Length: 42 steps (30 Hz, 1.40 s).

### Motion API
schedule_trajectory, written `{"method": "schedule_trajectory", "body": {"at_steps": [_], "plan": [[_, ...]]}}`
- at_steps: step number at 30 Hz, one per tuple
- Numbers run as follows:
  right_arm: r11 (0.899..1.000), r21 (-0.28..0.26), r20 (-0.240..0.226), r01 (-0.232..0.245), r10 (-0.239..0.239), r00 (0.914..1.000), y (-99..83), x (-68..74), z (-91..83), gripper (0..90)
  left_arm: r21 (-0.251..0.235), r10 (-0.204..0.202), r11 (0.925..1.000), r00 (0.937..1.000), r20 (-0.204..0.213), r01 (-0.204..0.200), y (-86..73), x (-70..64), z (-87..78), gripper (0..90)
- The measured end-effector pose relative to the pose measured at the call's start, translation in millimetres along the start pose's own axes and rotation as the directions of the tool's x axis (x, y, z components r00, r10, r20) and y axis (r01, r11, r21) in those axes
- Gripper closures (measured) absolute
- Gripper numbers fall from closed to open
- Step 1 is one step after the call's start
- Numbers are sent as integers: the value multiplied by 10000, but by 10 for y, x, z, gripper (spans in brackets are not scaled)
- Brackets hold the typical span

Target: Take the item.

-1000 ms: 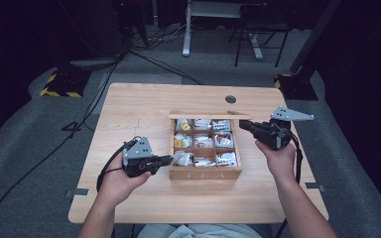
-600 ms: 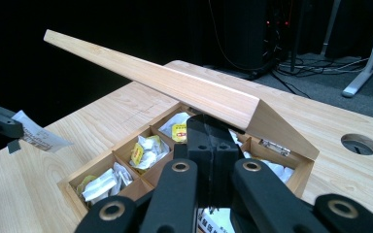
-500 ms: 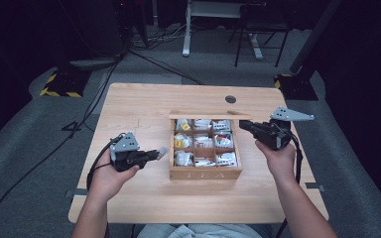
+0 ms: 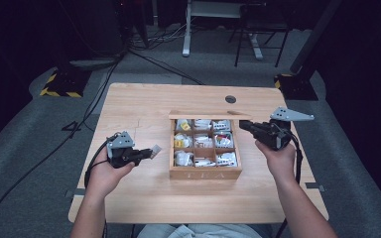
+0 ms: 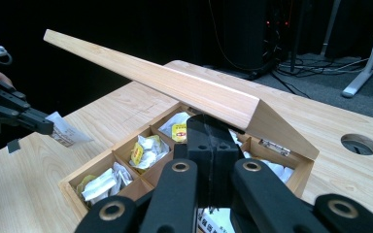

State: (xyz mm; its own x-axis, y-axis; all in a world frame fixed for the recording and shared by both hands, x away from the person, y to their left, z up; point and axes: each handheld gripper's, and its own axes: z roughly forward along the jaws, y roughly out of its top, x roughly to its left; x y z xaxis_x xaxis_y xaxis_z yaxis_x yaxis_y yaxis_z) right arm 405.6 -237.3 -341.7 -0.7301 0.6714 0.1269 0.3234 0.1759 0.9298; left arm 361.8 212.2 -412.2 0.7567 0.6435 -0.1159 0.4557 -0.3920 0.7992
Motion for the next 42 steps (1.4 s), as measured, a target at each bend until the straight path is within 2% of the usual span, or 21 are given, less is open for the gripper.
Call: {"method": "schedule_trajectory", "body": {"at_steps": [5, 10, 16, 32, 42], "plan": [[10000, -17, -14, -24, 24, 10000, 0, -1, 1, 899, 53, -301, 9995, 9995, -21, 301, -80, 95, 32, 895], [10000, -25, -15, -29, 29, 10000, 0, -2, 1, 899, 237, -464, 9986, 9987, -222, 470, -143, 166, 105, 895], [10000, -14, -17, -27, 27, 10000, -2, -3, 1, 899, 379, -568, 9976, 9980, -262, 577, -206, 235, 152, 895], [10000, 6, 7, 18, -18, 10000, -6, -1, 1, 899, 753, -676, 9948, 9974, -236, 692, -326, 330, 230, 894], [10000, 7, 16, 28, -28, 10000, -7, 1, 2, 899, 865, -1043, 9907, 9944, -166, 1054, -386, 388, 253, 892]]}}
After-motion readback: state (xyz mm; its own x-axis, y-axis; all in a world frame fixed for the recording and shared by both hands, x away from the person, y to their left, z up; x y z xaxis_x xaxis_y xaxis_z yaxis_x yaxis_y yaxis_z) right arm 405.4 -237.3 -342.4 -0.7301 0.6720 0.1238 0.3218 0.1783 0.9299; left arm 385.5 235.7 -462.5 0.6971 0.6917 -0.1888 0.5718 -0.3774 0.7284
